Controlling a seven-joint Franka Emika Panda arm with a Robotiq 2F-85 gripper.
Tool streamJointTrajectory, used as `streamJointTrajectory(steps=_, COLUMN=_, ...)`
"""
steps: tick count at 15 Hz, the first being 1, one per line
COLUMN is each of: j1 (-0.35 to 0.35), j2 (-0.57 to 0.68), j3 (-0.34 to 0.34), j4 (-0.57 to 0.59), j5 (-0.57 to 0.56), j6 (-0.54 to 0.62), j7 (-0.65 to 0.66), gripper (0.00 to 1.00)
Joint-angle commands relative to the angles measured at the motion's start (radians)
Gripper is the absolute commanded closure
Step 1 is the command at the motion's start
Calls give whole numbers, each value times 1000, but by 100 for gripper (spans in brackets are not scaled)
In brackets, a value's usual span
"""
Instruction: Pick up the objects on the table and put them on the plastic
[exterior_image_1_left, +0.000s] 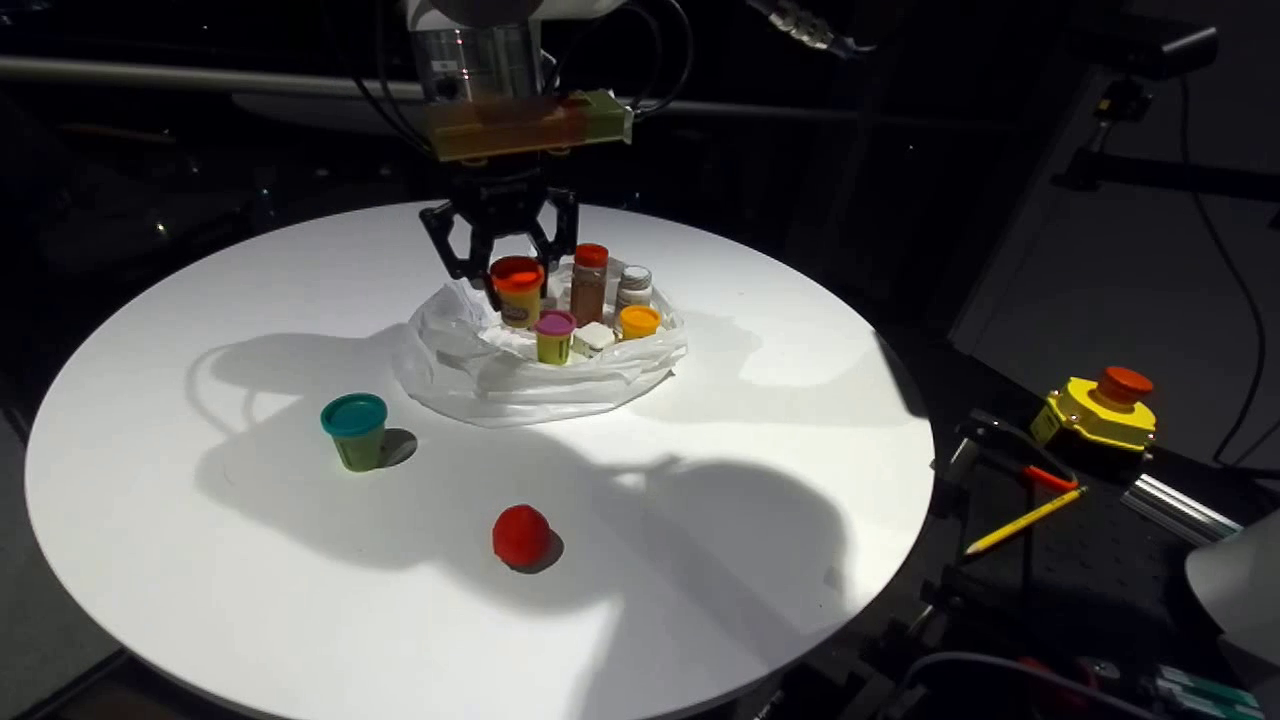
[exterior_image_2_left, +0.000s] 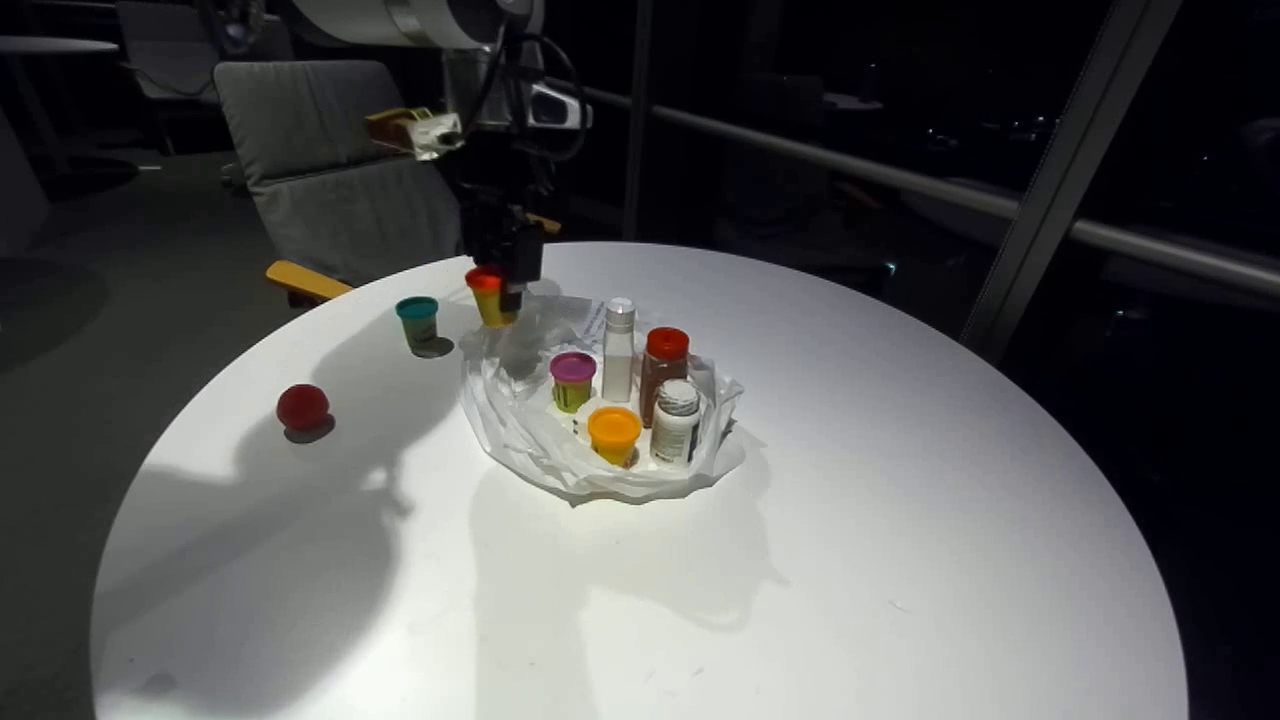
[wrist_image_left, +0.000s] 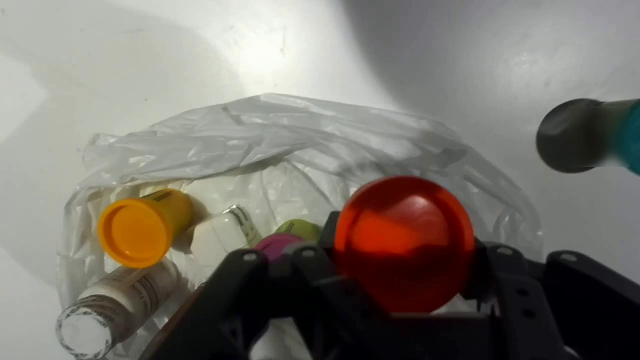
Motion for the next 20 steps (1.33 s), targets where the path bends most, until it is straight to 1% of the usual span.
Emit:
streamJointTrajectory(steps=1, j1=-46, j2=99, j3=13, j4=113, j5=15, j6=-24, j7=-56, gripper=78)
streamJointTrajectory(steps=4, j1=-49, j2=165, j3=19, j4=176, j5=19, j6=-15, j7=-75, gripper=78)
streamJointTrajectory(steps=7, j1=-34, j2=214, j3=26, j4=238, j5=20, j6=-15, j7=-78, gripper=78)
streamJointTrajectory(steps=9, j1=-14, j2=241, j3=17, j4=276, j5=7, j6=-14, j7=-57, gripper=78)
streamJointTrajectory(steps=10, j1=5, j2=253, j3=-4, j4=291, j5=-10, j6=-11, j7=-26, gripper=28)
streamJointTrajectory(steps=11, j1=16, j2=259, j3=-13, j4=299, j5=-17, j6=-9, j7=-10, gripper=27)
streamJointTrajectory(steps=12, j1=28, j2=263, j3=-25, j4=305, j5=-27, j6=-6, j7=6, gripper=22)
streamJointTrajectory(steps=13, j1=39, j2=258, j3=-34, j4=304, j5=-34, j6=-4, j7=19, gripper=13)
streamJointTrajectory(steps=15, j1=60, j2=238, j3=-48, j4=290, j5=-56, j6=-13, j7=42, gripper=1)
streamJointTrajectory(steps=17, j1=71, j2=215, j3=-39, j4=277, j5=-63, j6=-23, j7=43, gripper=0)
streamJointTrajectory(steps=19, j1=83, j2=206, j3=-23, j4=290, j5=-63, j6=-47, j7=21, gripper=0)
streamJointTrajectory(steps=20, j1=90, j2=217, j3=-19, j4=317, j5=-65, j6=-57, j7=14, gripper=0)
